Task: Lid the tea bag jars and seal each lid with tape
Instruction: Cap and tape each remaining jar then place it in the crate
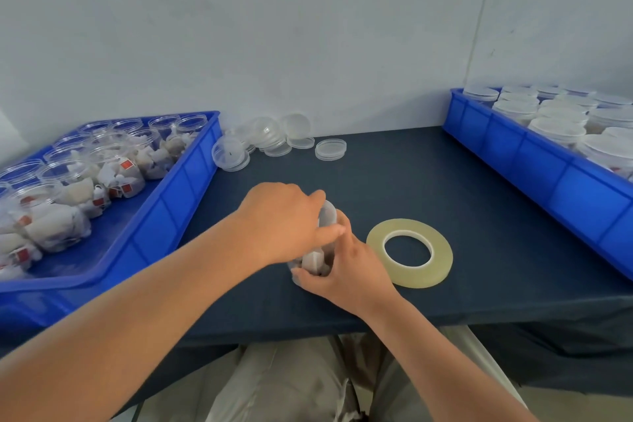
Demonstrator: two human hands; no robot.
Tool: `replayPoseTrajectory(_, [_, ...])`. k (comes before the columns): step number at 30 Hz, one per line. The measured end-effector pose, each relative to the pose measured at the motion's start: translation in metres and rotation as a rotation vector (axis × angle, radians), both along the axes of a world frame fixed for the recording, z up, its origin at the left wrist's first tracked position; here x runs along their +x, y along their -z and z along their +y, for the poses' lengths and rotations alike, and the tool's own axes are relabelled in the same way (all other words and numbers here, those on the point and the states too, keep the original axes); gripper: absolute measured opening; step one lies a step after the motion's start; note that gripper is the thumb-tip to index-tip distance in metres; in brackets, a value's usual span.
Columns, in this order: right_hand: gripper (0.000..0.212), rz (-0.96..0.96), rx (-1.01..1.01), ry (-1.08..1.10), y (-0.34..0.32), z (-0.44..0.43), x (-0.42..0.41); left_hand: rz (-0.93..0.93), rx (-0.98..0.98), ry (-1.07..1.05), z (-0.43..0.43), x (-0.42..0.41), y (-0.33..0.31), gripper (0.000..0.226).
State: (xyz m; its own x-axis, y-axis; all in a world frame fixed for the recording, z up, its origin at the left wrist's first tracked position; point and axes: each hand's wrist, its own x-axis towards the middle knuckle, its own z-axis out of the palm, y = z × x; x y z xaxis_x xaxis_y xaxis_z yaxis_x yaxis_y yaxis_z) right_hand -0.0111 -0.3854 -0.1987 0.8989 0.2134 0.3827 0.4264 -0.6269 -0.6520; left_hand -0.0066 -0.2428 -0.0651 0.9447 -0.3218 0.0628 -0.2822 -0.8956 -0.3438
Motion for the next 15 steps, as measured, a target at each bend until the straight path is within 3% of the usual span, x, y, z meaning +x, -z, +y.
replayPoseTrajectory(3, [0.091,-0.011,-0.015,-0.001,-0.002,-0.001,0.000,0.170,-0.065,0.132,0.016,0.006,-0.006,0.051])
replayPoseTrajectory(6, [0.092,-0.011,-0.041,0.003,-0.002,-0.001,0.000,0.508,-0.202,0.177,0.035,0.015,-0.017,0.062])
replayPoseTrajectory(8, [0.095,-0.011,-0.068,0.011,-0.003,0.001,0.000,0.607,-0.282,0.160,0.039,0.015,-0.023,0.063])
replayPoseTrajectory(11, [0.095,-0.016,-0.083,0.008,-0.004,0.002,-0.001,0.433,-0.337,0.134,0.029,0.007,-0.015,0.069])
replayPoseTrajectory(15, [0.082,-0.050,-0.062,-0.009,-0.006,0.004,-0.002,-0.010,0.020,-0.069,0.001,-0.008,0.008,0.092])
